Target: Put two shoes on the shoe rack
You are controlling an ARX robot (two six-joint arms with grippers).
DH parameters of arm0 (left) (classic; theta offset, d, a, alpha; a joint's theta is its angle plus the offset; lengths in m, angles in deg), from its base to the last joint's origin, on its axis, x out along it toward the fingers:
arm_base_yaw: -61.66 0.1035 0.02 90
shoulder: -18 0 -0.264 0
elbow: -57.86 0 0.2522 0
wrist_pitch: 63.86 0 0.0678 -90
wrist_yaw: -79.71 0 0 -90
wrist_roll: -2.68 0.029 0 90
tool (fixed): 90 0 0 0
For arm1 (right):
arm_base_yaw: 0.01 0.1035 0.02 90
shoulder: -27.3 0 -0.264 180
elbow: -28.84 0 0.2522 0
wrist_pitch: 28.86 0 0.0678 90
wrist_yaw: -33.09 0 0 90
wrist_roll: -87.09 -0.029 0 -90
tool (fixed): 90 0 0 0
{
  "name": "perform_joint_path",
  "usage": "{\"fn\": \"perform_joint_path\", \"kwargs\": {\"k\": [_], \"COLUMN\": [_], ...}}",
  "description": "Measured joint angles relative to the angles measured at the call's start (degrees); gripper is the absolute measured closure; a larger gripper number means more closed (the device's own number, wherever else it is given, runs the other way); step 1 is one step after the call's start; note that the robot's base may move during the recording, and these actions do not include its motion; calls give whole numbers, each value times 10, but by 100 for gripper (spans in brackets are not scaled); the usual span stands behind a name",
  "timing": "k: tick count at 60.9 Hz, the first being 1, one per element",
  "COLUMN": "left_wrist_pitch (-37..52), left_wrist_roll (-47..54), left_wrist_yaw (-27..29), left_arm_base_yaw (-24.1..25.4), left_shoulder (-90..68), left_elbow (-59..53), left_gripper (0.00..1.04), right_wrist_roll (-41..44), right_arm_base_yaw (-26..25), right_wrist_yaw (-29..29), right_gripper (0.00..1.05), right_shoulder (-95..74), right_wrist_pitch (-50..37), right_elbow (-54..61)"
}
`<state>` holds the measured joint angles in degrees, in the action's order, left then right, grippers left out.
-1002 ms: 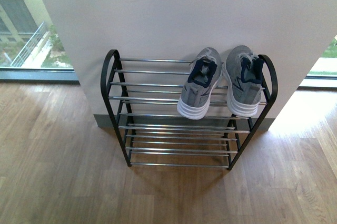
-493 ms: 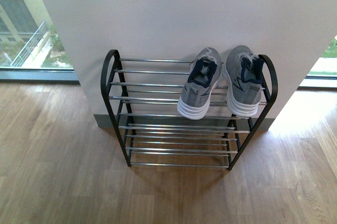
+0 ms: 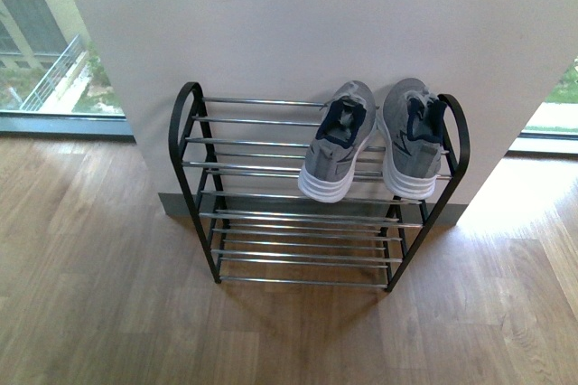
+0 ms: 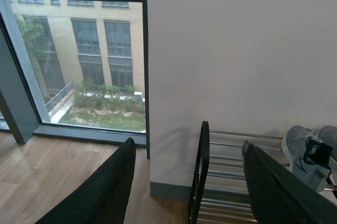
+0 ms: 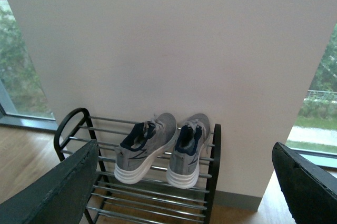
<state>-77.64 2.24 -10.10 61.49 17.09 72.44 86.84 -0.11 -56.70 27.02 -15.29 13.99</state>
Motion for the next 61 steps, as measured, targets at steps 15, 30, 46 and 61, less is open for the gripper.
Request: {"fn": "perform_joint_path", "kwargs": {"k": [15, 30, 46, 61], "left_wrist_pitch": [0, 0, 0, 0], "left_wrist_roll": [2, 2, 2, 2], "left_wrist_yaw": [-2, -2, -2, -2], "left_arm_base_yaw": [0, 0, 0, 0], "left_shoulder": [0, 0, 0, 0], "left_elbow": [0, 0, 0, 0], "left_gripper": [9, 9, 9, 9], "right_wrist_roll": [0, 0, 0, 0], "right_arm_base_yaw": [0, 0, 0, 0], "right_wrist_yaw": [-3, -3, -3, -3], "right_gripper": [9, 9, 9, 9], "right_shoulder": [0, 0, 0, 0], "right_wrist_pitch": [0, 0, 0, 0], "right_elbow": [0, 0, 0, 0]}}
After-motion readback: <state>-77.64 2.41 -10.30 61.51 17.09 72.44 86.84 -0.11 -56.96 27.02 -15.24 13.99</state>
